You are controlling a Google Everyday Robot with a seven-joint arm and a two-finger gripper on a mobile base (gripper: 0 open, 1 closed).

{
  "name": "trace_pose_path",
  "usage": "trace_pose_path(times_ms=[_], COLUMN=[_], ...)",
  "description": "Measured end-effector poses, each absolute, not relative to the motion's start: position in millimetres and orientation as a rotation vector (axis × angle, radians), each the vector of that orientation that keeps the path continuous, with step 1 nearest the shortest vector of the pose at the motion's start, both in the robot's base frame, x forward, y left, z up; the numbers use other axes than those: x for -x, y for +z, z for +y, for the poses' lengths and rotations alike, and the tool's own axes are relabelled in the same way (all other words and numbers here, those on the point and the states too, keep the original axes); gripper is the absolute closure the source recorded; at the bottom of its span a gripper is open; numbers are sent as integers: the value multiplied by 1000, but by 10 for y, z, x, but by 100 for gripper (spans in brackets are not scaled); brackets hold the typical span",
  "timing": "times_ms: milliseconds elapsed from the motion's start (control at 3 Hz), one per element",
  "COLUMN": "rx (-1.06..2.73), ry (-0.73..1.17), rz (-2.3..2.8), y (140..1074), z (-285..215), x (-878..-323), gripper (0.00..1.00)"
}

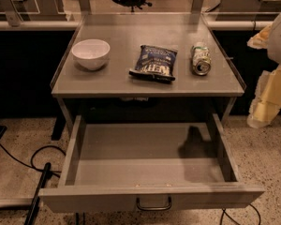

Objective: Place blue chip bag into top drawer

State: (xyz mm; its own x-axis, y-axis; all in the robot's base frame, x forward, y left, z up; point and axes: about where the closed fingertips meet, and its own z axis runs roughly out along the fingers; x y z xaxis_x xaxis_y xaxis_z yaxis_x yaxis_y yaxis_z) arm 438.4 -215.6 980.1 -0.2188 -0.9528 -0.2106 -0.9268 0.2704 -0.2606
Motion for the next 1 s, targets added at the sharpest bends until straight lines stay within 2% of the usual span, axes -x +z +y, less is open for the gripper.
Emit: trace_pose_path(times_ms=[333,1000], rx=[1717,1741], ry=[-112,-177], rz=[2221,2123], y=[9801,10015], z=[-2156,-1742], x=[-4385,-5052], gripper=[0,0])
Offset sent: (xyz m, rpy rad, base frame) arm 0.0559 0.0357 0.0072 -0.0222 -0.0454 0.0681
